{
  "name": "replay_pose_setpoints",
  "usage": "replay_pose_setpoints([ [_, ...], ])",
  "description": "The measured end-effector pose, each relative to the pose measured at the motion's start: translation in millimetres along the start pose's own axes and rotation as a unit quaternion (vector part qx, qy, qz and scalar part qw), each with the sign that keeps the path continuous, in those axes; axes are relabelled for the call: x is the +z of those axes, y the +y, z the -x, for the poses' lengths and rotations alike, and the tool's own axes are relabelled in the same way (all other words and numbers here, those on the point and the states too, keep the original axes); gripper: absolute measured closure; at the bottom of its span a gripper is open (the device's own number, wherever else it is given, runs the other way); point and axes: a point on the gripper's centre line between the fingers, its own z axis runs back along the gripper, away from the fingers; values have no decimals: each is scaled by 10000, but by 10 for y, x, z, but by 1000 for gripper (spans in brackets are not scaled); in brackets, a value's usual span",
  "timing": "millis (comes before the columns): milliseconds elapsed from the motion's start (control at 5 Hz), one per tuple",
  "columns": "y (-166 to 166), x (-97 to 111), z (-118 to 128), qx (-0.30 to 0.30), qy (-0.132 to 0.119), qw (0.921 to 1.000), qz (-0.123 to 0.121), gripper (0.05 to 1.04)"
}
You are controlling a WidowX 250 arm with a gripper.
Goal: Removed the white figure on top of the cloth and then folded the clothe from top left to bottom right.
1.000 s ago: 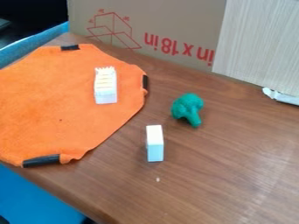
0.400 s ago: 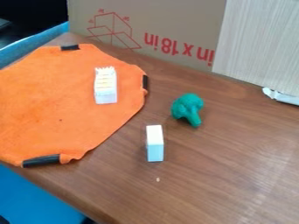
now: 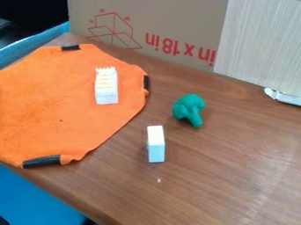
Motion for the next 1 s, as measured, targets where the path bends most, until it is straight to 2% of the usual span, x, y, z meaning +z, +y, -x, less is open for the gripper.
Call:
replay_pose_setpoints([
  [200, -47, 11, 5, 11, -8, 10000, 3, 83],
  [400, -97, -2, 1, 66, -5, 10000, 45, 136],
  [600, -121, -7, -30, 138, -35, 9999, -7, 382],
  [800, -125, -14, -26, 189, -27, 9998, -29, 698],
  [1000, -136, -14, -22, 180, -13, 9998, 7, 902],
])
